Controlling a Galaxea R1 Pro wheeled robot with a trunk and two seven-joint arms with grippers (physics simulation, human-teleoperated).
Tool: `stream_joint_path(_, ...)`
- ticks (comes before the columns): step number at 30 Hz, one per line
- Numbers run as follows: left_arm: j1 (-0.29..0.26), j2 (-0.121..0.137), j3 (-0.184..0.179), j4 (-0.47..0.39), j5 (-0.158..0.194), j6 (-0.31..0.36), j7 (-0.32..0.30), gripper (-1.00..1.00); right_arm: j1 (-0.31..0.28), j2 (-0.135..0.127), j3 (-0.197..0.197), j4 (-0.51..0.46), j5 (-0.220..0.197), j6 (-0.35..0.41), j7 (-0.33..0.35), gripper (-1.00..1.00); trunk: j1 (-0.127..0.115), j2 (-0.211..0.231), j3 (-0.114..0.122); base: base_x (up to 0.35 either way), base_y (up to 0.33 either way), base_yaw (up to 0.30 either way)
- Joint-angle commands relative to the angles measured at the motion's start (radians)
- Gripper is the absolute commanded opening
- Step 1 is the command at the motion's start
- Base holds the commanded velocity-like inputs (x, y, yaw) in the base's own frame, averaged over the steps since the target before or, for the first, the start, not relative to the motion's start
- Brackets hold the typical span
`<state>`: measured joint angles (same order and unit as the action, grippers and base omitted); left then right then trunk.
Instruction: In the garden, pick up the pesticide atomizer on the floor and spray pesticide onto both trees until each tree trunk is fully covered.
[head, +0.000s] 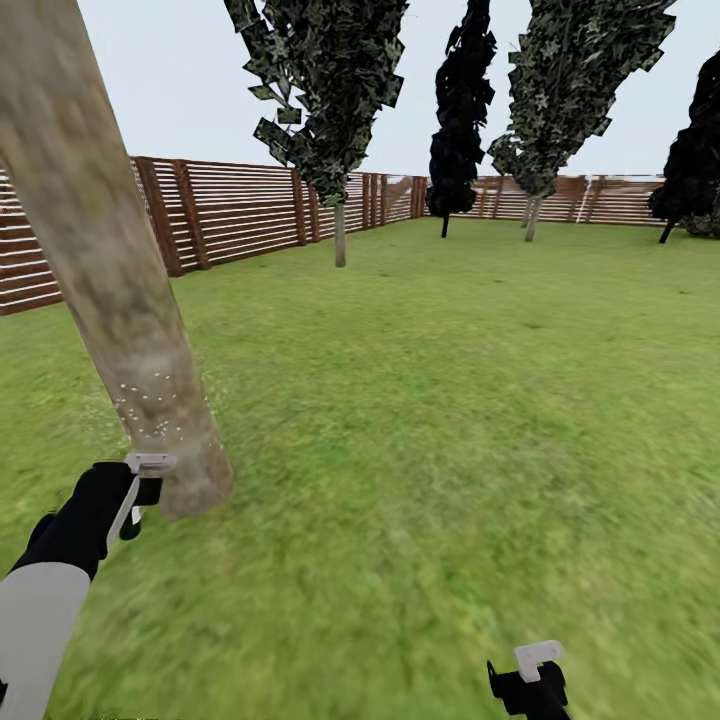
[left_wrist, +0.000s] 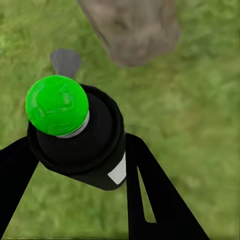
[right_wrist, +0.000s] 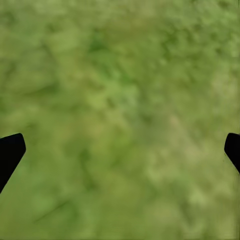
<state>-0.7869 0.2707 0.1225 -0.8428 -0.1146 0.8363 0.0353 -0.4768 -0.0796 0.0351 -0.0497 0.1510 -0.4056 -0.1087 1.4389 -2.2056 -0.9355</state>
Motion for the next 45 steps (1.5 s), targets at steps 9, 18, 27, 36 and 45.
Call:
stream_joint_path(9, 0.008, -0.002, 0.001, -0.001, -0.008, 0.006, -0.002, -1.00, 0.000, 0.000, 0.003, 0.001, 0.010, -0.001, -0.009, 1.00, 0.000, 0.000, -0.001, 0.207, -0.219, 0.191)
stream_joint_path(18, 0.019, 0.001, 0.010, -0.001, -0.009, 0.006, -0.002, -1.00, 0.000, -0.002, 0.003, 0.001, 0.010, -0.001, -0.009, 1.00, 0.000, 0.000, -0.001, 0.232, -0.195, 0.002)
stream_joint_path(27, 0.114, 0.017, 0.091, -0.011, -0.009, -0.009, -0.004, -1.00, 0.000, 0.000, 0.003, 0.001, 0.010, -0.001, -0.009, 1.00, 0.000, 0.000, -0.001, 0.237, -0.182, 0.170)
stream_joint_path(36, 0.119, -0.008, 0.095, 0.014, -0.002, -0.110, -0.003, -1.00, 0.000, 0.001, 0.003, 0.001, 0.010, -0.001, -0.009, 1.00, 0.000, 0.000, -0.001, 0.197, -0.145, 0.277)
stream_joint_path(45, 0.120, -0.024, 0.095, 0.013, 0.003, -0.110, -0.005, -1.00, 0.000, 0.000, 0.003, 0.001, 0.010, -0.001, -0.009, 1.00, 0.000, 0.000, -0.001, 0.004, -0.144, 0.120)
